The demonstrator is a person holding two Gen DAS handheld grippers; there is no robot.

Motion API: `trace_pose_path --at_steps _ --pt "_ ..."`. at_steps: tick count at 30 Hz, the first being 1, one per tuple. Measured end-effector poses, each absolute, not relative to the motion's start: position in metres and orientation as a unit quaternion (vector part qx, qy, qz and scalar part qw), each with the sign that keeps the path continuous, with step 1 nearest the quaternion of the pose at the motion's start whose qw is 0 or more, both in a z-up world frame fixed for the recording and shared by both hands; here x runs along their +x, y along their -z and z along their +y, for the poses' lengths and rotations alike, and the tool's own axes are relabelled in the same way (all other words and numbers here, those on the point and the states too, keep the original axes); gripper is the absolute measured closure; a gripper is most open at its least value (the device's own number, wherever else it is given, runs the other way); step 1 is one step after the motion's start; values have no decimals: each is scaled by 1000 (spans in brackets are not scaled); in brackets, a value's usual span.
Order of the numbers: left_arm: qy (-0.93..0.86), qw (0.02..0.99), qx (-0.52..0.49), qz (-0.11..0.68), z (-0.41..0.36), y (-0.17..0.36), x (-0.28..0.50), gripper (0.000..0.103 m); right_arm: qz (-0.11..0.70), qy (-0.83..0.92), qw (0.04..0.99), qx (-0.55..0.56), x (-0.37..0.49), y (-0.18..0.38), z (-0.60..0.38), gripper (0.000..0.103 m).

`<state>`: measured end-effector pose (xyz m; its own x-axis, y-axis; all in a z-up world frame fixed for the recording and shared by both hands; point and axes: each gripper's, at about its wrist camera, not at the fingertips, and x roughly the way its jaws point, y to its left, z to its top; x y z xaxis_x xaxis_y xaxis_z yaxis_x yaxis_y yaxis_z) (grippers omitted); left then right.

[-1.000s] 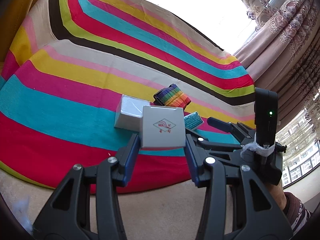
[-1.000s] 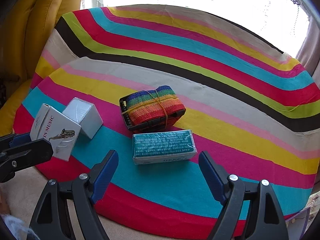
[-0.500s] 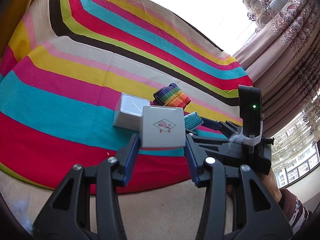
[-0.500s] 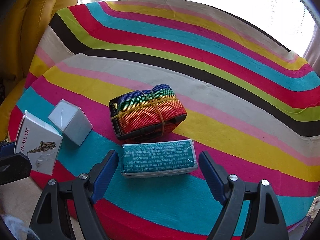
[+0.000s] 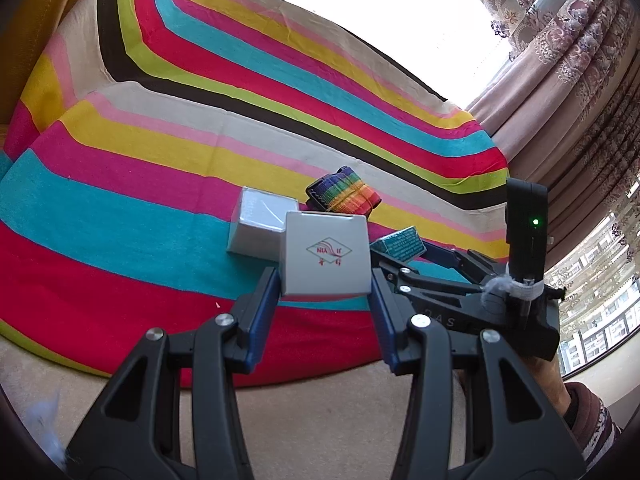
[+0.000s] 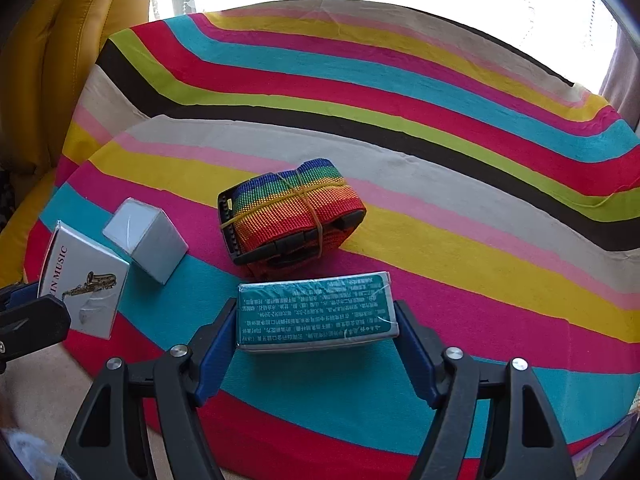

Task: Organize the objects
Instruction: 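Grasp the teal box with the right tool while the left tool holds its box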

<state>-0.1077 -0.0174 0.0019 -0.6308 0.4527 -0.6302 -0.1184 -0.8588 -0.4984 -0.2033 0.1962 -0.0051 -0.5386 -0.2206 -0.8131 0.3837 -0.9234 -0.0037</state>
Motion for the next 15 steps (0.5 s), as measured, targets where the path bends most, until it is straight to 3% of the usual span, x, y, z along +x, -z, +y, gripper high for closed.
trace_pose_path --at_steps 15 --pt "-903 136 -378 -152 -2 -20 -91 54 49 895 160 414 -154 -24 225 29"
